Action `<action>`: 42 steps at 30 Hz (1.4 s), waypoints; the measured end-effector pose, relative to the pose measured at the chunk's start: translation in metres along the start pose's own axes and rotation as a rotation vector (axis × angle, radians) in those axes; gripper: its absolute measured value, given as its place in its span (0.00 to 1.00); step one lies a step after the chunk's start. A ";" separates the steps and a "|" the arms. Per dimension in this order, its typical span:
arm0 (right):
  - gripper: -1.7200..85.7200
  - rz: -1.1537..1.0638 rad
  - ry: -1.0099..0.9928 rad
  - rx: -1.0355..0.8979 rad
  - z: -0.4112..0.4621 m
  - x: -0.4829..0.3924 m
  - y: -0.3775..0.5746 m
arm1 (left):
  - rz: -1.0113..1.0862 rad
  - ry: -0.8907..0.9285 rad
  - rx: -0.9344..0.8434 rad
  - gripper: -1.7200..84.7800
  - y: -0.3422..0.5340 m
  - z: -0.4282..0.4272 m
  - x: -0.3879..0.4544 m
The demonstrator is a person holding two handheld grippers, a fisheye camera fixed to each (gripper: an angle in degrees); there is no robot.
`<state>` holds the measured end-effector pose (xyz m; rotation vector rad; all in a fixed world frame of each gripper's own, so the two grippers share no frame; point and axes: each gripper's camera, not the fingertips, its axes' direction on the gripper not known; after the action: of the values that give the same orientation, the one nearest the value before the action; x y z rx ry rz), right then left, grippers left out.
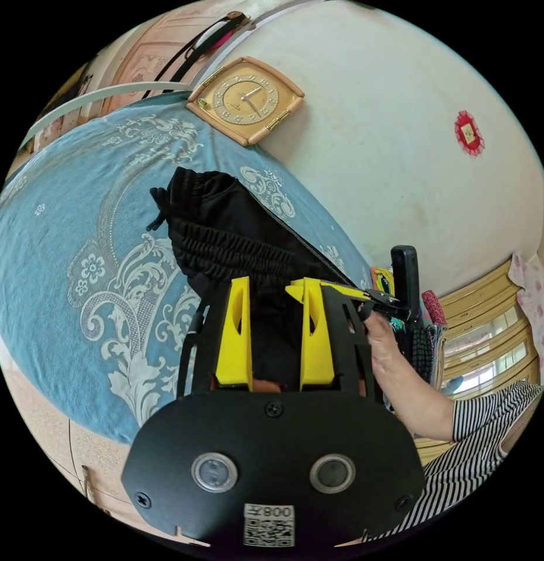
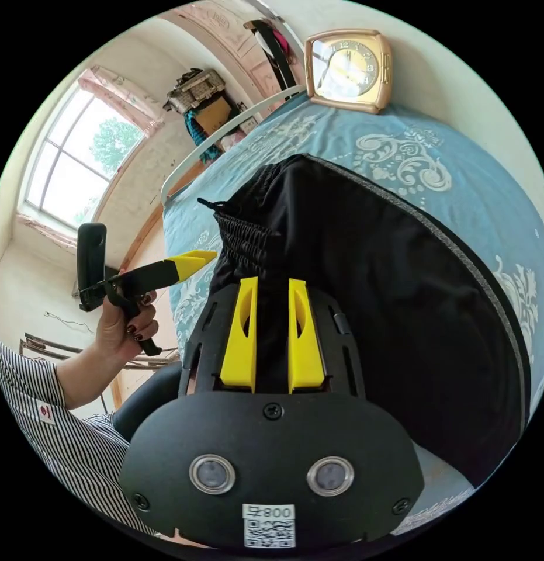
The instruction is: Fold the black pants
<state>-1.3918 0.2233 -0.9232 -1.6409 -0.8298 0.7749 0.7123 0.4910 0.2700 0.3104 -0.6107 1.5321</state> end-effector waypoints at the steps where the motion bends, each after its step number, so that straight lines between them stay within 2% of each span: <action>1: 0.10 0.002 -0.003 -0.014 0.003 -0.002 -0.005 | -0.010 0.015 -0.003 0.17 0.005 -0.005 -0.016; 4: 0.07 0.016 -0.067 -0.044 0.007 -0.015 -0.020 | -0.030 0.072 -0.011 0.17 0.019 -0.015 -0.051; 10: 0.07 -0.112 -0.267 0.048 -0.010 -0.100 -0.047 | -0.026 0.124 0.035 0.19 0.052 -0.079 -0.106; 12: 0.07 -0.169 -0.361 -0.015 0.010 -0.138 -0.066 | -0.090 0.135 0.055 0.18 0.067 -0.102 -0.139; 15: 0.08 -0.192 -0.416 -0.130 0.042 -0.176 -0.091 | -0.198 0.097 0.037 0.10 0.089 -0.124 -0.200; 17: 0.08 -0.187 -0.439 -0.180 0.050 -0.189 -0.103 | -0.272 0.106 0.014 0.09 0.101 -0.129 -0.236; 19: 0.08 -0.193 -0.457 -0.159 0.042 -0.194 -0.114 | -0.298 0.096 0.015 0.09 0.114 -0.139 -0.269; 25: 0.09 -0.128 -0.193 -0.045 -0.004 -0.168 -0.195 | -0.309 0.114 0.008 0.09 0.142 -0.152 -0.316; 30: 0.11 -0.235 0.177 -0.075 -0.005 -0.199 -0.286 | -0.269 0.087 -0.011 0.09 0.159 -0.159 -0.335; 33: 0.11 -0.300 0.294 -0.122 0.014 -0.223 -0.324 | -0.235 0.098 -0.006 0.09 0.168 -0.166 -0.345; 39: 0.11 -0.329 0.403 -0.279 0.062 -0.248 -0.355 | -0.174 0.096 0.008 0.09 0.186 -0.181 -0.356; 42: 0.09 -0.351 0.377 -0.243 0.056 -0.259 -0.355 | -0.155 0.087 0.003 0.09 0.191 -0.188 -0.358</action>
<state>-1.6251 0.0951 -0.5690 -1.7173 -0.9274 0.1157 0.5822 0.3043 -0.1152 0.2848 -0.5042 1.3903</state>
